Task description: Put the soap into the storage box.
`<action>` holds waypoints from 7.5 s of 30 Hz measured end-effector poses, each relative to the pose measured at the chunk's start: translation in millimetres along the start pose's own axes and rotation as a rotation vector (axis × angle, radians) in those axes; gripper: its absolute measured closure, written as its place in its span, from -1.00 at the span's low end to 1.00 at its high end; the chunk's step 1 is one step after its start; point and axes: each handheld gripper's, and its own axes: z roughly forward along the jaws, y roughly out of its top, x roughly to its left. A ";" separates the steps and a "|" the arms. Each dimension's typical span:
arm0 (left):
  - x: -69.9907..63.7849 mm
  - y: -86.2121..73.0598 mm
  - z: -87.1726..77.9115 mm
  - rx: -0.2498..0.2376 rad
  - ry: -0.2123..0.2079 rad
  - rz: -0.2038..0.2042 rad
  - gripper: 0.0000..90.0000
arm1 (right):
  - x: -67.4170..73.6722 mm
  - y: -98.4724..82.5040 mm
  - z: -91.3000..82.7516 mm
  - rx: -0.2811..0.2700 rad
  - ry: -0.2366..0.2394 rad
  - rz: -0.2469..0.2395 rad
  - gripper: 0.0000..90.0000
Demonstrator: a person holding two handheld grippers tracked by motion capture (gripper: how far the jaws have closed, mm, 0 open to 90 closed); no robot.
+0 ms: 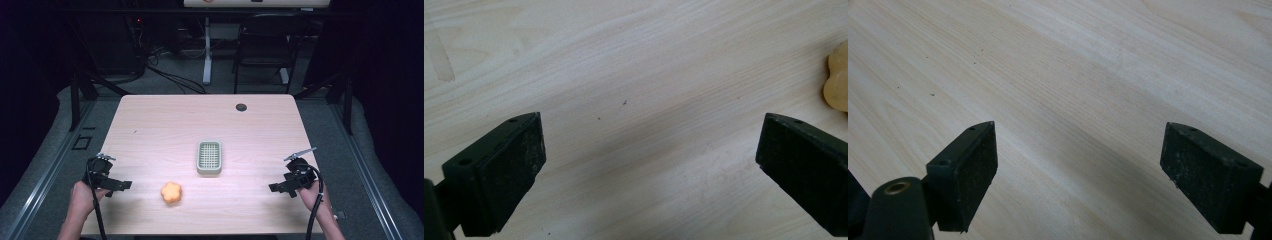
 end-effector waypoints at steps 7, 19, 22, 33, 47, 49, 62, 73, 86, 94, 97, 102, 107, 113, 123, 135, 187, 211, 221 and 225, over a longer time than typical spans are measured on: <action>-4.3 2.6 -3.0 0.008 -0.017 0.023 -1.00 | 0.5 -0.1 -0.8 -0.007 0.000 0.000 -0.67; -10.8 6.2 -12.2 0.013 -0.027 0.061 -1.00 | 0.7 0.0 -1.3 -0.007 0.011 0.005 -0.67; -16.8 9.0 -12.1 0.028 -0.030 0.086 -1.00 | 2.5 0.4 0.3 -0.001 0.009 0.004 -0.67; -36.4 22.2 -8.7 0.056 -0.046 0.189 -1.00 | 2.7 0.4 1.3 0.014 0.008 -0.001 -0.67; -68.3 36.7 -3.2 0.068 -0.071 0.301 -1.00 | 2.6 0.2 1.2 0.018 0.018 -0.001 -0.67; -73.2 38.3 -1.5 0.071 -0.075 0.320 -1.00 | 2.9 0.4 1.7 0.019 0.018 0.000 -0.67; -97.9 44.1 10.2 0.097 -0.101 0.410 -1.00 | 2.4 0.7 2.9 0.044 0.035 -0.006 -0.67; -116.0 48.5 22.2 0.124 -0.105 0.473 -1.00 | 2.3 0.5 3.8 0.055 0.042 -0.008 -0.67; -136.8 52.5 38.8 0.163 -0.105 0.533 -1.00 | 2.7 0.3 5.1 0.058 0.040 0.000 -0.67; -144.8 54.3 45.4 0.191 -0.109 0.561 -1.00 | 2.7 0.6 4.6 0.074 0.038 -0.006 -0.67; -147.3 54.8 48.2 0.200 -0.108 0.572 -0.99 | 2.7 0.5 5.1 0.076 0.040 -0.005 -0.67; -149.7 55.0 51.6 0.213 -0.105 0.584 -0.85 | 2.9 0.4 5.6 0.075 0.039 -0.005 -0.67; -149.4 55.5 54.6 0.221 -0.114 0.582 -0.66 | 4.0 -0.8 8.1 0.052 0.046 0.016 -0.67; -150.0 55.6 59.1 0.234 -0.115 0.584 -0.60 | 4.3 -1.1 8.1 0.051 0.044 0.020 -0.67; -150.2 54.0 66.0 0.253 -0.117 0.582 -0.47 | 3.2 -0.2 7.4 0.072 0.050 0.004 -0.67; -149.7 52.2 66.6 0.242 -0.116 0.583 -0.45 | 4.2 -0.7 8.5 0.062 0.047 0.013 -0.67; -128.0 98.3 34.7 0.167 -0.114 0.516 -0.44 | 3.1 0.3 6.5 0.077 0.037 -0.003 -0.67; -122.9 123.6 35.1 0.170 -0.110 0.503 -0.44 | 2.6 -0.1 7.7 0.075 0.041 -0.001 -0.67; -124.2 135.0 35.0 0.166 -0.101 0.515 -0.44 | 2.5 -0.2 7.6 0.076 0.041 -0.001 -0.66; -126.1 138.3 36.3 0.171 -0.100 0.518 -0.44 | 2.3 -0.1 7.5 0.078 0.043 -0.004 -0.66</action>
